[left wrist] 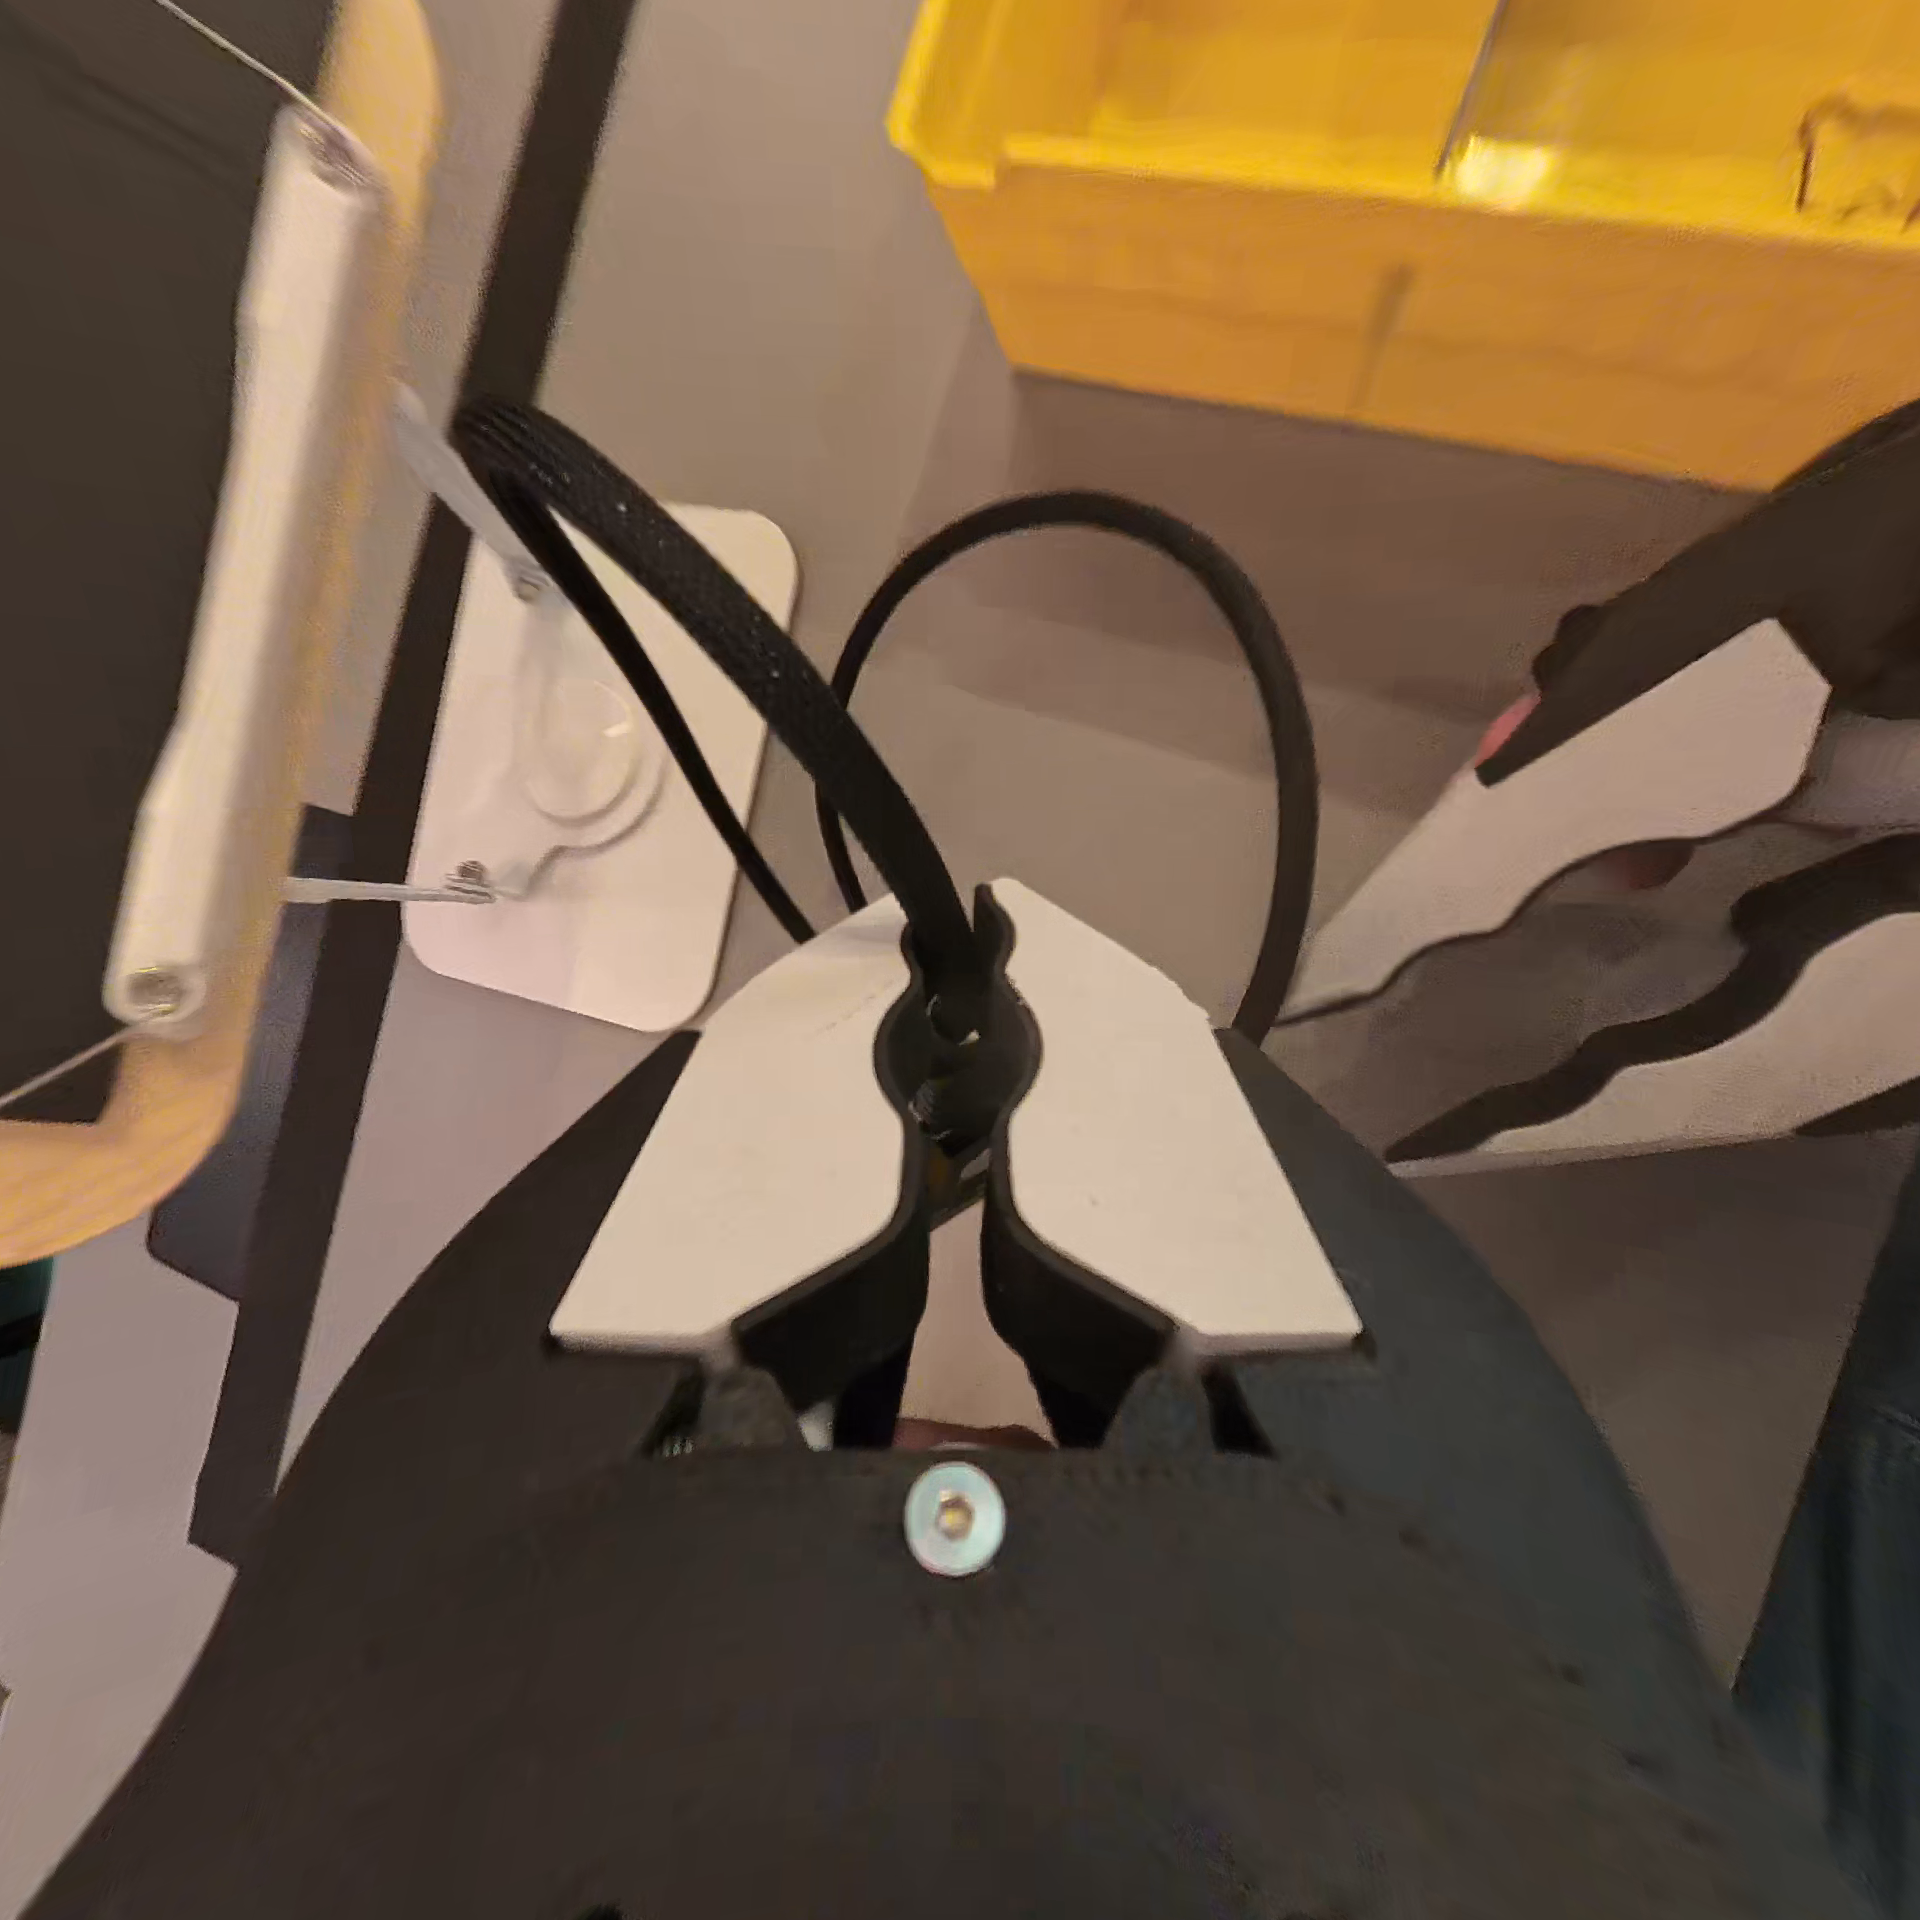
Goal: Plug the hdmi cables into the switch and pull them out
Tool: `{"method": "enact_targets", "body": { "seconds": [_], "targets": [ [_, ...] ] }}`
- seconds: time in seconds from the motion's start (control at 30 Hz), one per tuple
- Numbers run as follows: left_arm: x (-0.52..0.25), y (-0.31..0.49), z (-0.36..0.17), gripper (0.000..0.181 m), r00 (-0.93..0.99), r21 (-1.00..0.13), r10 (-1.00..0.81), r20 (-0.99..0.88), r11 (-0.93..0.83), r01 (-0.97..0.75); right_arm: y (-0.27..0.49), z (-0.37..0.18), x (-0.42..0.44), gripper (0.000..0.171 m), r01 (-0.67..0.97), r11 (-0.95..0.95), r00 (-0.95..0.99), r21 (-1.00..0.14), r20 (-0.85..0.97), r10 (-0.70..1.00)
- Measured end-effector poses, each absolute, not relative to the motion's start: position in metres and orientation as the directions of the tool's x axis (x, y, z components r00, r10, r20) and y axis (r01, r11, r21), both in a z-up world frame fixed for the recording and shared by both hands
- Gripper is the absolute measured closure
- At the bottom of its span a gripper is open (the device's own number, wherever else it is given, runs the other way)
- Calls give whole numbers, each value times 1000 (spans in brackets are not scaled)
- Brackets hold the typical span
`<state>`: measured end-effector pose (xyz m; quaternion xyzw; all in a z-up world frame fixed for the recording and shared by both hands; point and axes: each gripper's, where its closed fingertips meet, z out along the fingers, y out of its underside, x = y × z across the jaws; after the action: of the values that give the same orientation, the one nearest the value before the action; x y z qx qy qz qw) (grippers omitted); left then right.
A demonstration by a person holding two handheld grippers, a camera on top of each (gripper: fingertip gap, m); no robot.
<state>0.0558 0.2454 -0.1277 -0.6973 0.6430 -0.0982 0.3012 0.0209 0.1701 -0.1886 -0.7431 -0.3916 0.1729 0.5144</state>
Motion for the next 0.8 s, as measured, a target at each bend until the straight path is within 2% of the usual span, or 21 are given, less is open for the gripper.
{"method": "enact_targets", "body": {
  "seconds": [0.27, 0.43, 0.63, 0.67, 0.77, 0.8],
  "targets": [
    [55, 221, -213, 176, -14, -347, -984, -175, 75, -935, 136, -224, -5, 140, 557, -158, 416, -815, 110, 902],
    [60, 206, -232, 176, -83, -330, -993, -89, 108, -938, 126, -235, -8, 140, 582, -161, 362, -797, 77, 929],
    [69, 187, -252, 174, -114, -374, -993, 24, 97, -922, 125, -247, -6, 134, 612, -157, 345, -775, 83, 935],
    [69, 186, -255, 172, -100, -371, -994, 39, 78, -925, 125, -249, -5, 134, 616, -159, 344, -771, 82, 935],
    [63, 189, -258, 132, -73, -361, -997, 25, 59, -931, 127, -252, -3, 133, 617, -167, 354, -769, 81, 932],
    [61, 190, -253, 127, -72, -377, -997, 20, 60, -924, 128, -251, -3, 133, 611, -166, 356, -774, 81, 931]
  ]
}}
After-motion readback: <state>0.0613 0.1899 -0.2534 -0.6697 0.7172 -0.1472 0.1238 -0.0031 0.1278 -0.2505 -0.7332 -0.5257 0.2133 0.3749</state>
